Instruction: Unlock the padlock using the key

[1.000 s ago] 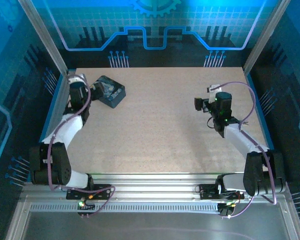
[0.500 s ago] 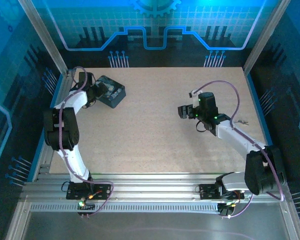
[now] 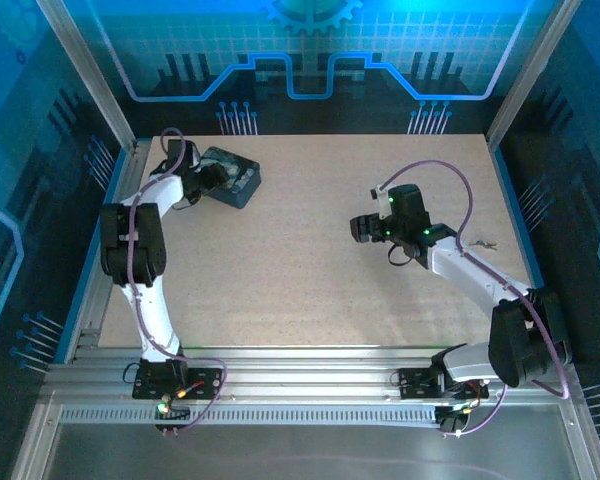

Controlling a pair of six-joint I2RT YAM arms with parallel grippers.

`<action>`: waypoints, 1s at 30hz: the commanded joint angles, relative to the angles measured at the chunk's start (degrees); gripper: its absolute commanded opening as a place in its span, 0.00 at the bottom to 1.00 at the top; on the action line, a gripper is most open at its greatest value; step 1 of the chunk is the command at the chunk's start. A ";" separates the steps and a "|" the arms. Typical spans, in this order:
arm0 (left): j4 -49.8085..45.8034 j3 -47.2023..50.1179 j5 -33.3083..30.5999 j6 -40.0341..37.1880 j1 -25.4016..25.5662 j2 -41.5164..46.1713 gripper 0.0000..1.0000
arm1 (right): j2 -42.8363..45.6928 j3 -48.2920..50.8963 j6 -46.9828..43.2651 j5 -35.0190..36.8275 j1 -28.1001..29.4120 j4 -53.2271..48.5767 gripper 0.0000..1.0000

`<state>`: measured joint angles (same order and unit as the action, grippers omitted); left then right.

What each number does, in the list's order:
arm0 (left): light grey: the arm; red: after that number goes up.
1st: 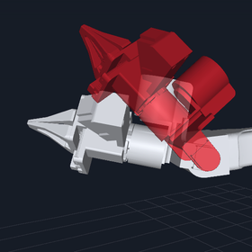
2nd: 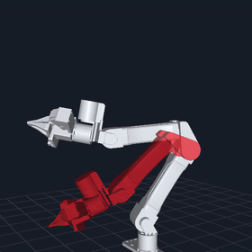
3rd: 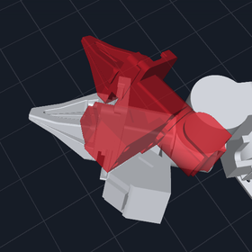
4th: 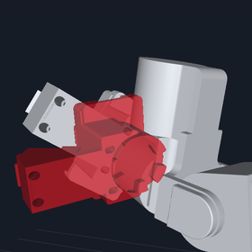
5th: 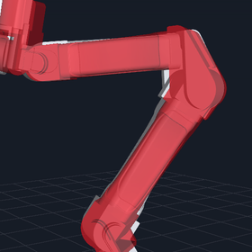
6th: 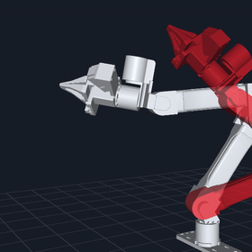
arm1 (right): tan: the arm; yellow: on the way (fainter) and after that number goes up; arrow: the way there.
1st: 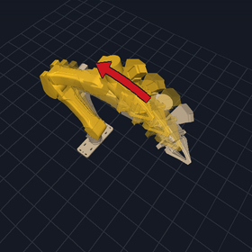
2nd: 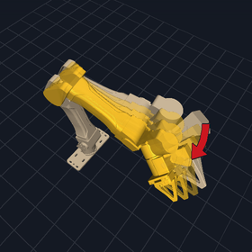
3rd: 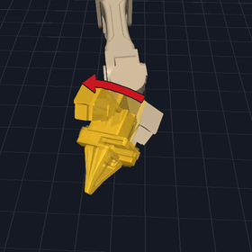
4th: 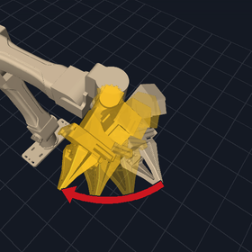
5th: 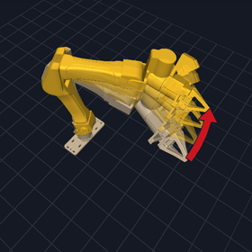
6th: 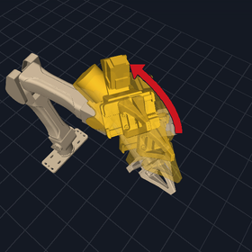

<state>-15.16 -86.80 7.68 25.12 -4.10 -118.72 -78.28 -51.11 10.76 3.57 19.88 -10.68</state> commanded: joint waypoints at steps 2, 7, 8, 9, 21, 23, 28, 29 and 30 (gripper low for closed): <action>-8.34 -3.01 4.64 -8.42 3.40 -3.30 0.74 | 3.11 1.52 2.27 -2.31 0.57 -2.20 0.88; -12.34 -4.36 5.01 -14.55 7.95 -3.55 0.70 | 5.05 3.46 3.47 -3.57 0.76 -3.81 0.87; -12.18 -3.82 5.94 -14.83 8.45 -3.24 0.69 | 5.37 3.67 3.56 -3.59 0.76 -4.08 0.87; -12.02 -3.07 6.84 -15.33 9.24 -2.79 0.69 | 5.72 3.90 3.73 -3.59 0.76 -4.25 0.87; -21.99 -2.36 12.12 -30.83 22.59 -0.87 0.68 | 5.29 3.56 9.02 -4.04 0.78 -4.90 0.83; -21.15 -2.28 13.34 -30.22 23.24 0.39 0.67 | 4.05 4.19 10.96 -5.05 0.85 -2.86 0.80; -13.14 2.41 13.05 -22.28 22.11 7.06 0.69 | -0.25 4.28 14.84 -6.69 1.74 1.50 0.73; -11.59 3.87 13.14 -19.69 21.46 8.57 0.69 | -1.23 3.96 15.38 -7.14 2.19 2.22 0.72; -9.59 5.46 13.17 -16.79 20.89 10.33 0.69 | -2.28 3.60 15.93 -7.71 2.72 2.85 0.71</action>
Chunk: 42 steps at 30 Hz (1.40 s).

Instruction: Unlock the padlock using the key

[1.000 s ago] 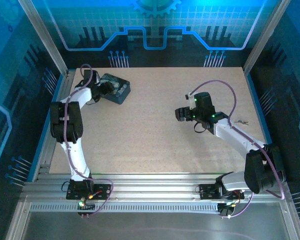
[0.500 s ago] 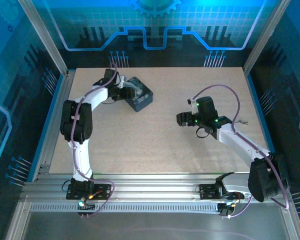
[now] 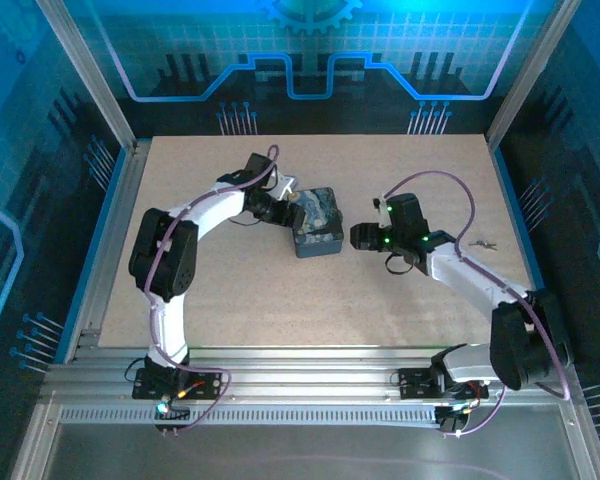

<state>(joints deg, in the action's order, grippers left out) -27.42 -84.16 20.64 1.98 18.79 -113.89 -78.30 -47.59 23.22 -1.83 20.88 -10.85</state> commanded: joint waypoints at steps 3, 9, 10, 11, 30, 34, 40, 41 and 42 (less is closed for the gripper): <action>7.51 8.44 1.53 13.83 -3.21 10.01 0.70 | -6.00 -0.95 4.67 -3.45 3.89 5.62 0.69; 7.34 14.34 0.53 19.65 -3.32 15.05 0.72 | -15.29 -7.84 4.88 -2.35 9.46 6.29 0.65; 6.49 14.66 -0.52 20.01 -3.32 15.65 0.72 | -16.23 -8.99 4.90 -2.15 10.35 6.19 0.64; 5.59 14.96 -1.91 20.25 -3.32 16.54 0.73 | -17.26 -9.99 5.09 -1.64 11.58 6.11 0.64; 0.37 22.10 -13.00 23.71 -9.65 29.59 0.76 | -17.79 -20.82 2.60 4.07 23.63 -5.75 0.66; -0.50 23.02 -15.34 23.43 -7.83 31.81 0.76 | -9.17 -16.60 1.44 7.26 20.91 -11.03 0.67; -2.28 22.66 -16.93 22.86 -5.16 33.36 0.76 | 1.90 -7.48 4.28 9.07 3.32 -15.06 0.65; -2.37 22.41 -17.02 22.81 -4.47 33.25 0.76 | 2.12 -7.20 4.20 9.37 -1.38 -16.46 0.65; -2.45 22.17 -17.23 22.93 -3.64 33.06 0.76 | 1.79 -7.35 4.48 9.93 -6.07 -17.90 0.64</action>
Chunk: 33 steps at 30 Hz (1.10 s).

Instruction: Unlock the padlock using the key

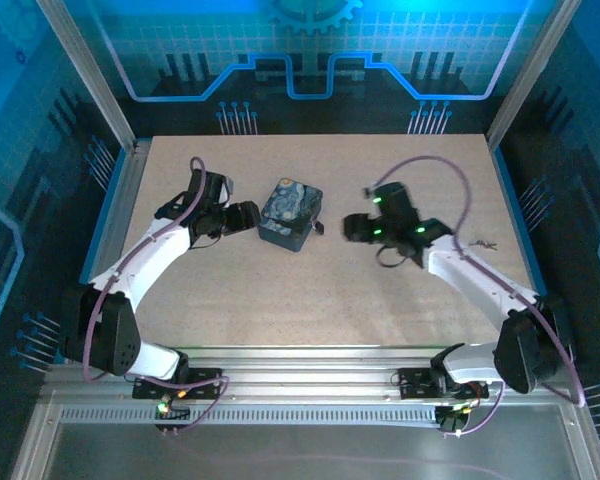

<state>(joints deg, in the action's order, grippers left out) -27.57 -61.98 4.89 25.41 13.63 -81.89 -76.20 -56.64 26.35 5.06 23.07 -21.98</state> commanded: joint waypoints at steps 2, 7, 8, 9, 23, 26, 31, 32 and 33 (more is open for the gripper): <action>-2.53 -0.79 -2.02 -0.19 3.16 0.48 0.76 | -1.42 1.38 2.13 3.34 -16.61 -8.22 0.64; -1.54 -2.17 -3.61 0.82 7.29 -1.35 0.76 | -5.97 0.89 6.39 3.85 -32.31 -8.45 0.63; -1.31 -2.40 -3.44 0.89 7.73 -2.03 0.76 | -7.34 0.28 6.76 4.16 -34.45 -8.37 0.63; -1.26 -2.74 -3.18 0.73 8.03 -2.81 0.76 | -8.73 -0.57 6.98 4.57 -36.27 -8.35 0.63; -5.70 -10.44 -2.77 -4.55 8.18 -8.24 0.77 | -26.79 -10.15 8.45 5.16 -48.28 -5.49 0.64; -6.22 -12.01 -3.23 -5.26 8.19 -8.94 0.77 | -29.92 -12.04 7.91 3.59 -49.85 -5.33 0.60; -6.10 -13.72 -3.13 -5.60 8.23 -10.37 0.77 | -33.40 -14.47 6.79 2.24 -50.42 -5.44 0.55; -5.89 -13.85 -2.97 -5.63 8.26 -10.64 0.77 | -33.89 -14.85 6.87 1.67 -50.37 -5.62 0.55; -5.49 -13.87 -2.87 -5.57 8.23 -11.00 0.77 | -34.20 -15.10 6.95 1.37 -50.40 -5.64 0.55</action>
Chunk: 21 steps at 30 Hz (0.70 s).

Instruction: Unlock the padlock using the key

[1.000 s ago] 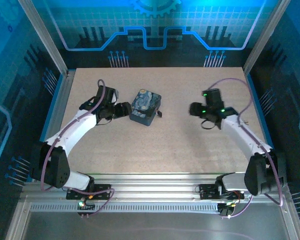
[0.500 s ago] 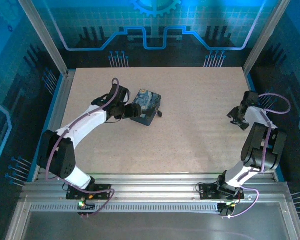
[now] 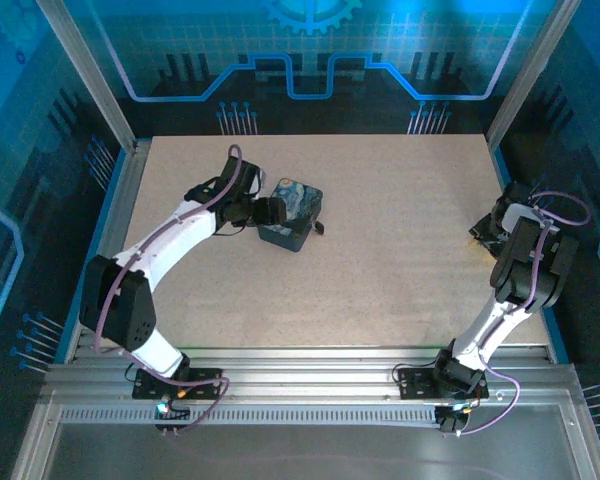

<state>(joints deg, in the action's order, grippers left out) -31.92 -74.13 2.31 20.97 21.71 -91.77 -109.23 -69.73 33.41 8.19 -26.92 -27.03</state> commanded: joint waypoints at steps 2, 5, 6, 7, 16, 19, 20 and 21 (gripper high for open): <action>-0.86 -1.95 -0.24 -1.23 0.10 -1.80 0.77 | -1.81 -2.75 -0.25 -2.24 -0.39 -1.21 0.51; -0.77 -2.53 0.31 -1.35 0.17 -2.53 0.77 | -2.64 -3.56 -0.80 -2.65 -0.42 -2.15 0.39; -0.69 -2.64 0.41 -1.44 0.15 -2.54 0.77 | -2.77 -3.49 -0.96 -3.01 -0.40 -2.08 0.38; -0.69 -2.60 0.46 -1.52 0.14 -2.39 0.77 | -2.83 -3.33 -1.05 -3.32 -0.43 -1.98 0.37; -0.95 -1.87 -0.20 -2.17 0.00 0.23 0.77 | 0.66 0.50 -2.67 -6.31 -0.12 -1.14 0.23; 0.06 -0.44 0.18 -1.39 0.01 1.93 0.77 | 2.74 1.72 -3.56 -7.48 2.01 -1.22 0.19; 0.42 0.17 0.20 -1.20 0.01 2.63 0.77 | 3.41 2.11 -3.90 -7.65 2.90 -1.27 0.19; 0.54 0.96 0.33 -1.16 0.03 3.23 0.77 | 4.29 2.60 -4.29 -7.76 3.75 -1.36 0.19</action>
<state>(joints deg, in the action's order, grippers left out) -31.68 -74.65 2.33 20.43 21.71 -92.20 -108.05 -68.58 30.61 2.63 -25.78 -26.96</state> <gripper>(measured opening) 0.773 0.188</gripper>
